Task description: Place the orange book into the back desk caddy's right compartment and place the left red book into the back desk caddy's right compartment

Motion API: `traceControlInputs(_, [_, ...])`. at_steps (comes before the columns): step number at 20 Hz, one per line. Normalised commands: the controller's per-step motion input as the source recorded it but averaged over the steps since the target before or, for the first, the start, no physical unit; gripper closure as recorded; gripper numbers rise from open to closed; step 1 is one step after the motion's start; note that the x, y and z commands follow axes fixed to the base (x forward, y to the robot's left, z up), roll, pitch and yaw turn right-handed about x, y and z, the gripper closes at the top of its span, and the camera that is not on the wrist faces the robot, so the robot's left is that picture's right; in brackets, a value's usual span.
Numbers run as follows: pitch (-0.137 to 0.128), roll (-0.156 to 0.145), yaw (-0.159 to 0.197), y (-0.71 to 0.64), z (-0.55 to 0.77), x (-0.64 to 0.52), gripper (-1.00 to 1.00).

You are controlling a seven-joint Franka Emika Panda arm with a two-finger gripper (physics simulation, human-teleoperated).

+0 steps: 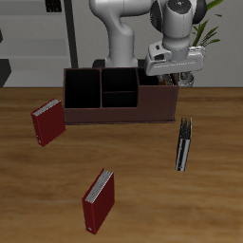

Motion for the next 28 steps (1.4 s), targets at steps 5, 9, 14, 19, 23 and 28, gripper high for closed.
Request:
traceControlInputs(5, [-0.011, 0.003, -0.015, -0.03, 0.13, 0.01, -1.00])
traceControlInputs(9, [-0.028, -0.016, 0.000, -0.09, 0.16, 0.06, -1.00])
traceControlInputs(14, [-0.061, -0.037, 0.000, -0.27, 0.36, 0.21, -1.00])
traceControlInputs(19, [-0.047, -0.065, 0.008, -0.30, 0.33, 0.27, -1.00])
traceControlInputs(23, [-0.064, -0.098, 0.000, -0.51, 0.51, 0.38, -1.00])
traceControlInputs(28, [-0.045, -0.077, -0.001, -0.53, 0.43, 0.38, -1.00])
